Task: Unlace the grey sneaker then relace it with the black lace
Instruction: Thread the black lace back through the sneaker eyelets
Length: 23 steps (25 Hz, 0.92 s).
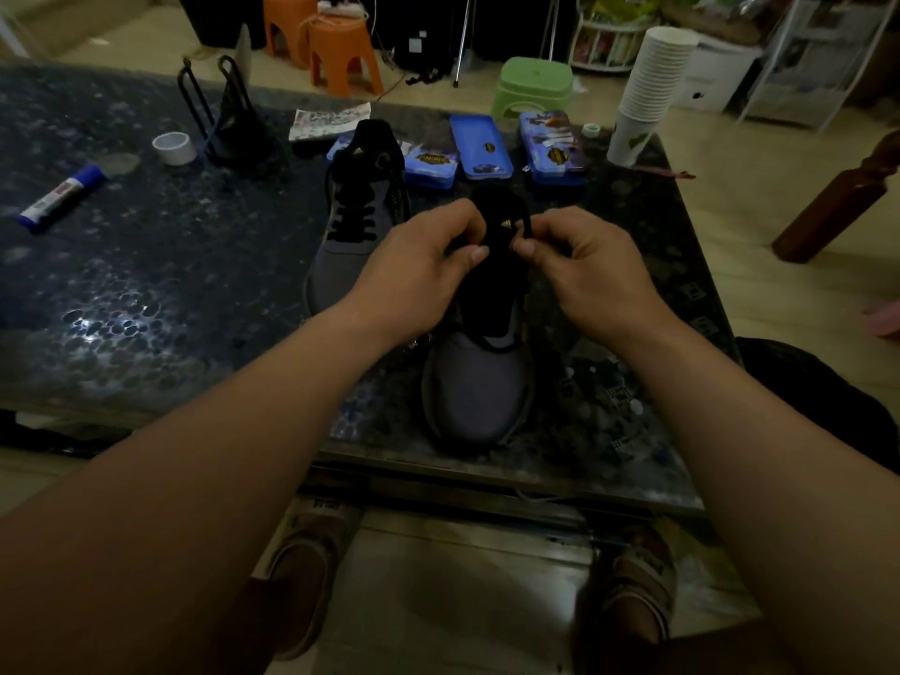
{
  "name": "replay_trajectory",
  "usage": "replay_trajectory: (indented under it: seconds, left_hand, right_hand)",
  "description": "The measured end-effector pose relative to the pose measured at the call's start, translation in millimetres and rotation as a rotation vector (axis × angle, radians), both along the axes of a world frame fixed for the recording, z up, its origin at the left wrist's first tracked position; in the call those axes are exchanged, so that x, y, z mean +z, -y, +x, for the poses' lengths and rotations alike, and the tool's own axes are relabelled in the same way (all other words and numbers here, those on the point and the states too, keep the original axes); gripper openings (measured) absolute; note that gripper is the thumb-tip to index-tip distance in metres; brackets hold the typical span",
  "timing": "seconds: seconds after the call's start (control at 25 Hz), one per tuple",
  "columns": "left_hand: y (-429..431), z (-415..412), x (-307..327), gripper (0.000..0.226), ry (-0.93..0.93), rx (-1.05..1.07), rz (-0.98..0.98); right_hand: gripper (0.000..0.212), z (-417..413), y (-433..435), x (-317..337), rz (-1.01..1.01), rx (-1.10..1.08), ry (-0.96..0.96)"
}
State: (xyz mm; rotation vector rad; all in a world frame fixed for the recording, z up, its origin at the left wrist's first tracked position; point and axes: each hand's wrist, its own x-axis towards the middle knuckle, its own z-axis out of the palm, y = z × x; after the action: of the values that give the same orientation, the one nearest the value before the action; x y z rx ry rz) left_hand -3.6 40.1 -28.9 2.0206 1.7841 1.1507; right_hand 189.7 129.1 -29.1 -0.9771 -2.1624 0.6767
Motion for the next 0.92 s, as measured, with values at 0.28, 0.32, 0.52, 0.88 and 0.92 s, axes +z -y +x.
replay_trajectory:
  seconds: [0.28,0.32,0.52,0.88,0.92]
  left_hand:
    - [-11,3,-2,0.008,0.139,0.037,0.015]
    - [-12,4,-2,0.007,0.144,0.041,0.019]
    - [-4,-3,1,0.014,0.109,0.056,-0.009]
    - [52,-2,-31,0.028,-0.252,-0.076,-0.135]
    - [49,-2,-30,0.025,-0.262,-0.068,-0.134]
  right_hand:
    - [0.011,-6,-2,1,-0.047,-0.066,-0.056]
    - [0.011,-7,-2,0,-0.042,-0.073,-0.05]
    - [0.028,-2,11,9,-0.166,-0.082,-0.075]
    - [0.014,13,65,-6,0.082,0.163,0.358]
    - [0.009,11,65,-5,0.118,0.122,0.352]
